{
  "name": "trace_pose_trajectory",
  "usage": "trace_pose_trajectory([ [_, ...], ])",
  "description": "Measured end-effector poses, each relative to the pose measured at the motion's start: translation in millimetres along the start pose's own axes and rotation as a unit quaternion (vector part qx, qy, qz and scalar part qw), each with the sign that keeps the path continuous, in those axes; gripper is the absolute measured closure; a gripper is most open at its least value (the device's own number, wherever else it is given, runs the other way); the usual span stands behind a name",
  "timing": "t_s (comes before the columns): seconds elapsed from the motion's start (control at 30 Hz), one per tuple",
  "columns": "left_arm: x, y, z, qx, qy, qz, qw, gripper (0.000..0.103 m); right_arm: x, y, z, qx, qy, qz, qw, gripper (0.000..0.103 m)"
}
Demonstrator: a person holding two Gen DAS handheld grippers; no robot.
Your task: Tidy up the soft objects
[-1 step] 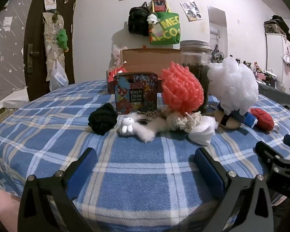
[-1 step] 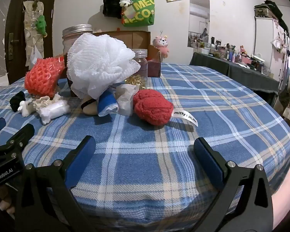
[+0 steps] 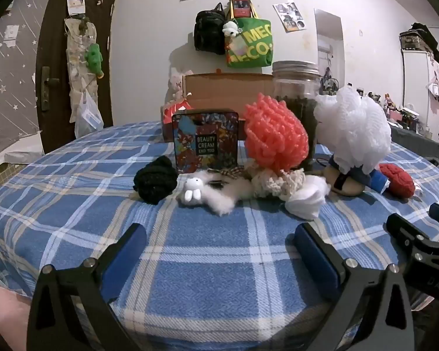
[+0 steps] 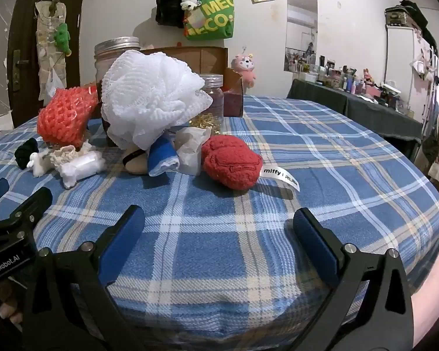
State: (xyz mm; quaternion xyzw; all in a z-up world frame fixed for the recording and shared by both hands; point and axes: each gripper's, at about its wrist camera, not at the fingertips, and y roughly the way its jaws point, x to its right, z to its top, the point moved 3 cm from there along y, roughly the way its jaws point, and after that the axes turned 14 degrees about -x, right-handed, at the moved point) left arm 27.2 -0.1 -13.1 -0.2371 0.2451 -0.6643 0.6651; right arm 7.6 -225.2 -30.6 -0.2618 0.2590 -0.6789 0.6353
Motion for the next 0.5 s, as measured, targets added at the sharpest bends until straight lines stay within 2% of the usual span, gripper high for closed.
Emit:
trace_pose_trajectory([
  [0.5,-0.1,0.1,-0.1,-0.001,-0.003,-0.002,1.0,0.0,0.2,1.3,0.1,0.0,0.001,0.0,1.0,0.0],
])
